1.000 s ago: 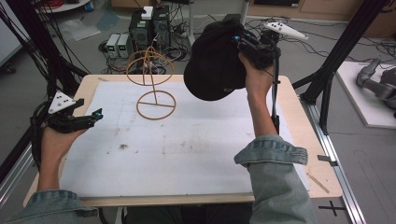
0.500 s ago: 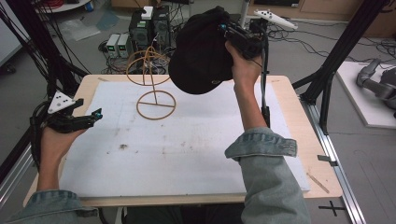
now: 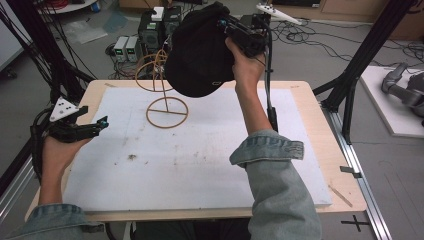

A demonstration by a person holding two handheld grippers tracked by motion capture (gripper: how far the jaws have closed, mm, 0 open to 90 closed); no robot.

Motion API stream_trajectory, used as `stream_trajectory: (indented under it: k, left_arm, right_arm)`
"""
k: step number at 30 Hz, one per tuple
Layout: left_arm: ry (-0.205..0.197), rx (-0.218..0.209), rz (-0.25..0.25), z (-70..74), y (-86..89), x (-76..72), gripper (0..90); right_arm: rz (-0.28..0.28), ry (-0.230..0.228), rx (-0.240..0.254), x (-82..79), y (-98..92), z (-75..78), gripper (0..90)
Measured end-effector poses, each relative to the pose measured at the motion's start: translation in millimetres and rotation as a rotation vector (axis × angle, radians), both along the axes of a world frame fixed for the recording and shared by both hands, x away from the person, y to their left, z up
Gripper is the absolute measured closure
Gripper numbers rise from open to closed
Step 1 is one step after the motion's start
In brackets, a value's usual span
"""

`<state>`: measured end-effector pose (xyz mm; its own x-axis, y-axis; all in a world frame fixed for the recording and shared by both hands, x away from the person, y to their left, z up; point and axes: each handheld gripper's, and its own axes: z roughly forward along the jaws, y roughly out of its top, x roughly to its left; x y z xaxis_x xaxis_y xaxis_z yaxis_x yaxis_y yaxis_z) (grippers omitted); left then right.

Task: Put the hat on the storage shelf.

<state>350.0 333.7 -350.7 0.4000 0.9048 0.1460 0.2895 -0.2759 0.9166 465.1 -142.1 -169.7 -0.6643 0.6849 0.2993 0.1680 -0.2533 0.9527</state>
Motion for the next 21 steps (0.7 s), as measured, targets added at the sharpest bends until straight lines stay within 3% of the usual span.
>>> stream_trajectory:
  k: [11, 17, 21]
  left_arm:
    - [-0.003, -0.009, 0.006, 0.6, 3.7, -1.8, 25.3]
    - [-0.003, -0.007, 0.006, 0.8, 4.6, -2.3, 25.3]
    - [-0.004, -0.009, 0.005, 0.3, 4.5, -2.0, 25.3]
  right_arm:
    - [0.049, -0.013, 0.022, 4.1, 30.3, 4.3, 78.6]
    - [0.067, 0.007, 0.012, 8.7, 48.4, -0.5, 78.5]
    - [0.089, 0.043, 0.006, 15.8, 62.5, -9.5, 78.3]
